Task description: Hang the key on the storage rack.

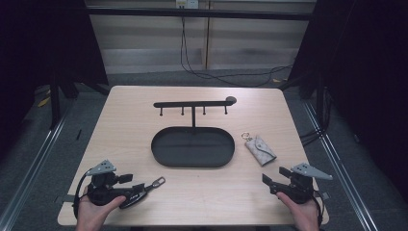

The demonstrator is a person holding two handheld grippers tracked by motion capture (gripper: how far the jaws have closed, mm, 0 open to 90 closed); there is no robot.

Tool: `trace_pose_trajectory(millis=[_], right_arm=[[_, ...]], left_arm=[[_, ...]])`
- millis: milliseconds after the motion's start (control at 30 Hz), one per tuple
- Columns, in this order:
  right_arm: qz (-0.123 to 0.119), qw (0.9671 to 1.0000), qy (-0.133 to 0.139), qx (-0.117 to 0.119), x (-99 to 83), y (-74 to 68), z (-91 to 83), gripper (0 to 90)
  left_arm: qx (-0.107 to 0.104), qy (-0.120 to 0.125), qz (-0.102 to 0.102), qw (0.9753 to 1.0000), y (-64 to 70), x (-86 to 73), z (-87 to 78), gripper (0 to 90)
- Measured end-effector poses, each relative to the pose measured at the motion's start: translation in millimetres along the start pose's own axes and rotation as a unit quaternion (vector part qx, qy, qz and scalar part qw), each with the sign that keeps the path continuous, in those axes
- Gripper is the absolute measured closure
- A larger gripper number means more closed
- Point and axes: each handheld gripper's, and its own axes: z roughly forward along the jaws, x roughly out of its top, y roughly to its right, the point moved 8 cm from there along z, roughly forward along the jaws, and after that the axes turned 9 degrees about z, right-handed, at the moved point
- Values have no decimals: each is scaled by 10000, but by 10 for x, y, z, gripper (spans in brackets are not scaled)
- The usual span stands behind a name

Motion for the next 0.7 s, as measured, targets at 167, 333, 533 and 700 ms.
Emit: trace_pose_trajectory(millis=[167,333,533,700], right_arm=[[146,9996,-211,82,-14,-5,3,252],[183,9993,-299,134,-25,-21,-3,272],[297,9984,-445,186,-37,-33,-23,246],[259,9986,-433,166,-39,-40,-26,234]], left_arm=[[58,-95,41,9999,-4,-10,21,346],[23,-84,37,10000,7,-6,17,343],[-113,12,125,9999,57,36,-10,349],[-57,-29,193,9998,69,67,-10,370]])
